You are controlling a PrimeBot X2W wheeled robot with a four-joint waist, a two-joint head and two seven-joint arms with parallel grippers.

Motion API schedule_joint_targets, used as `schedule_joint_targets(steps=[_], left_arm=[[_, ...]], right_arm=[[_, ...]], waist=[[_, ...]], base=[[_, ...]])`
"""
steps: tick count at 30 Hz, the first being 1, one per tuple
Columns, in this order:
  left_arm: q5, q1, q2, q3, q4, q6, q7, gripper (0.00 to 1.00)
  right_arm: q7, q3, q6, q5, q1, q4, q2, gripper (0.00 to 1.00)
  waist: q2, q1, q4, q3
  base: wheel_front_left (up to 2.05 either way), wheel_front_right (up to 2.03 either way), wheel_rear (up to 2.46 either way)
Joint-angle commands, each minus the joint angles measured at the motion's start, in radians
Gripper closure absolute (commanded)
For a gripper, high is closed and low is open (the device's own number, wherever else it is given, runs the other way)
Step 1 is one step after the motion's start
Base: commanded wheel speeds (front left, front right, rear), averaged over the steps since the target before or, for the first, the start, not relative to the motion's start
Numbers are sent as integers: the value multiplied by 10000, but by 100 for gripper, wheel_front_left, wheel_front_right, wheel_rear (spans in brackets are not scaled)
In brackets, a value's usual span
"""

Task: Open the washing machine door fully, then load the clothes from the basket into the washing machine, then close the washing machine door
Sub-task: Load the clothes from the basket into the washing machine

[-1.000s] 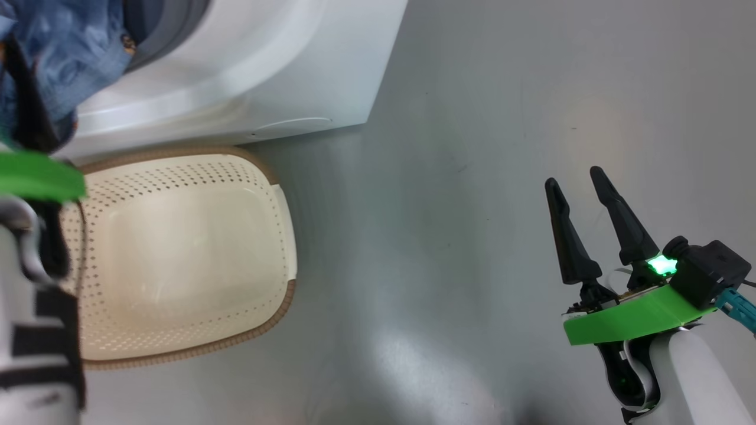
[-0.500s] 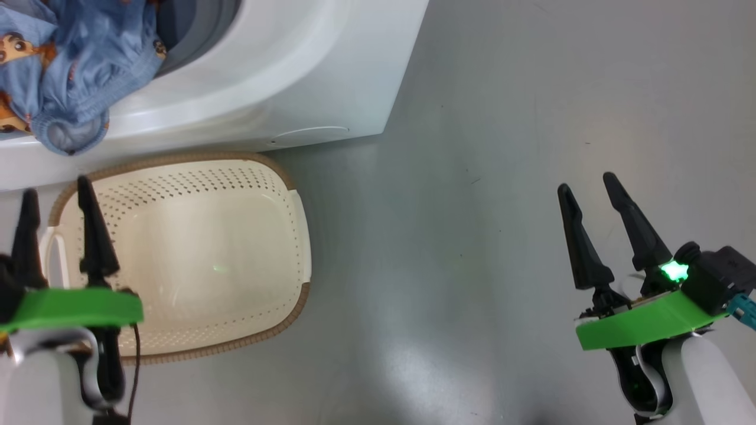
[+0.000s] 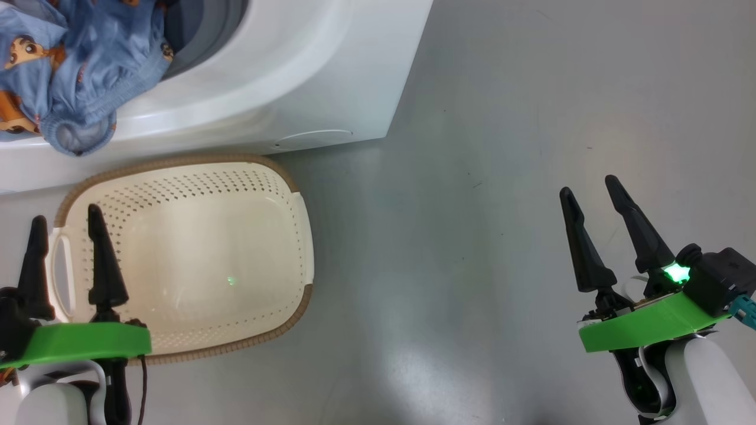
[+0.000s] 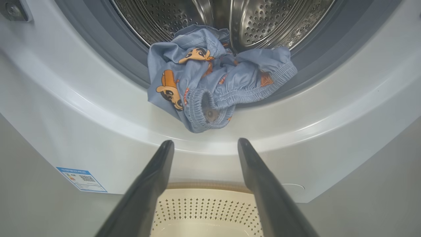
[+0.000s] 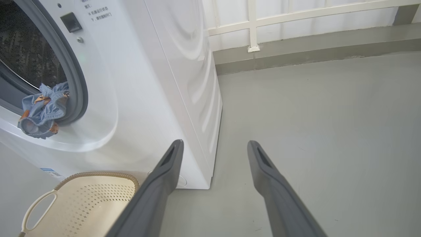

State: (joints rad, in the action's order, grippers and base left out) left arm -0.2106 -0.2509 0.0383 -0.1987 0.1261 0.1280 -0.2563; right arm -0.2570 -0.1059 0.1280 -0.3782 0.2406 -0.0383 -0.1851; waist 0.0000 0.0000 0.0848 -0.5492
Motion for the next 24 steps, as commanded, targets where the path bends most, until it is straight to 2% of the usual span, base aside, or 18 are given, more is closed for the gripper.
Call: schedule_joint_targets(steps=[1,9,24], left_arm=[[61,58,145,-246,-239,26,-55,0],[-119,-647,323,-183,305,26,-55,0],[-826,-3197,1585,-24,2996,27,-55,0]], right_arm=[[-48,-217,27,49,-286,235,-64,0],[-48,-259,27,62,-241,230,-8,0],[-48,-381,27,62,32,256,74,0]], waist=[[0,0,14,-23],[0,0,30,-118],[0,0,173,-440]], base=[[0,0,0],[0,0,0],[0,0,0]])
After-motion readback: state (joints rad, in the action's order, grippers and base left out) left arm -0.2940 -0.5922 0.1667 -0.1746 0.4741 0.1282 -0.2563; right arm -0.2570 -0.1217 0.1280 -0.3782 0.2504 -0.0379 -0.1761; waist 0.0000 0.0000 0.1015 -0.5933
